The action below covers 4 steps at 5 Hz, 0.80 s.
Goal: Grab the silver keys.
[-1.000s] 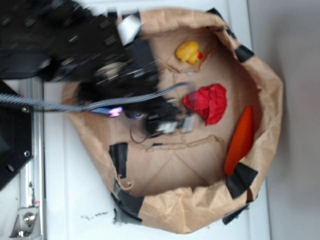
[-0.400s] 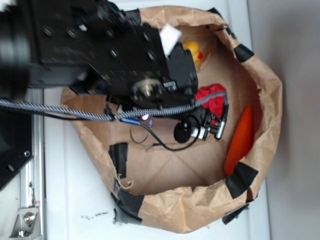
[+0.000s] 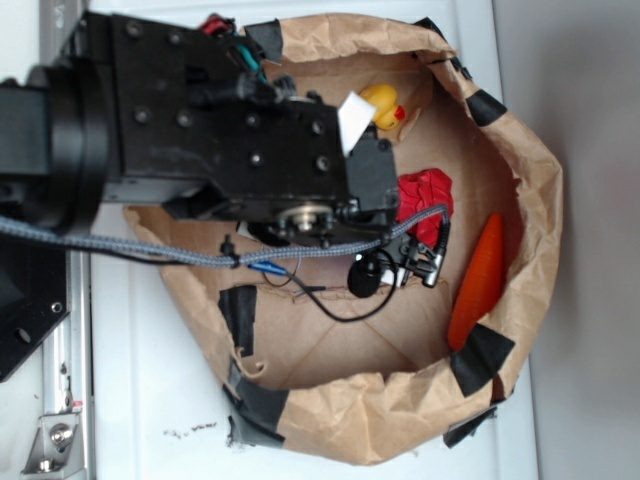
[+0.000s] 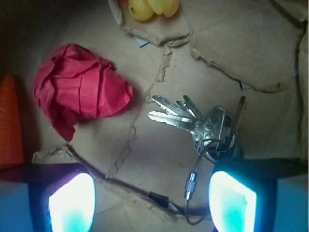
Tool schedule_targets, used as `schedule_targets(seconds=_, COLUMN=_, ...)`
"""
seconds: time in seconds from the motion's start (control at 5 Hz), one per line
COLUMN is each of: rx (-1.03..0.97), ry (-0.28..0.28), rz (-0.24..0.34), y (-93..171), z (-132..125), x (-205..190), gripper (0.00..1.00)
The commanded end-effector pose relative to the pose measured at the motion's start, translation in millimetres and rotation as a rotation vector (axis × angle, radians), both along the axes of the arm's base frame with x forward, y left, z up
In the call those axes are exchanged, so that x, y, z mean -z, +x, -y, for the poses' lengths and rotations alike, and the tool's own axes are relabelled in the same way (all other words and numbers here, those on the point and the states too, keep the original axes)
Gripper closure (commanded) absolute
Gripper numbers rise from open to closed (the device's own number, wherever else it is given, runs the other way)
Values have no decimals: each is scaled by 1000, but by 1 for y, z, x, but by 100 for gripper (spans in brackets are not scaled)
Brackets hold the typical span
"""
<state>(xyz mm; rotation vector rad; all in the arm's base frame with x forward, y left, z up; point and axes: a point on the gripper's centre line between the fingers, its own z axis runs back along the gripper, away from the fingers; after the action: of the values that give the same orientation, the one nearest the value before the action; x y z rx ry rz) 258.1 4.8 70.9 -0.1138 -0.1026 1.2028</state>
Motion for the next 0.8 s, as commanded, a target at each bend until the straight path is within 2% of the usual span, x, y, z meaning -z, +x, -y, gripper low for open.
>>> schedule_targets(seconds=0.0, rx=34, ry=25, rz=7, y=-5, z=-2, x=-5, gripper=0)
schedule_targets(seconds=0.2, rx=50, ry=49, rz=-11, y=-3, z=-3, x=-5, gripper=0)
schedule_targets(seconds=0.4, rx=89, ry=18, rz=-49, y=-4, z=-5, x=-9, gripper=0)
schedule_targets(seconds=0.6, rx=114, ry=14, rz=-49, y=-5, z=-5, x=-8, gripper=0)
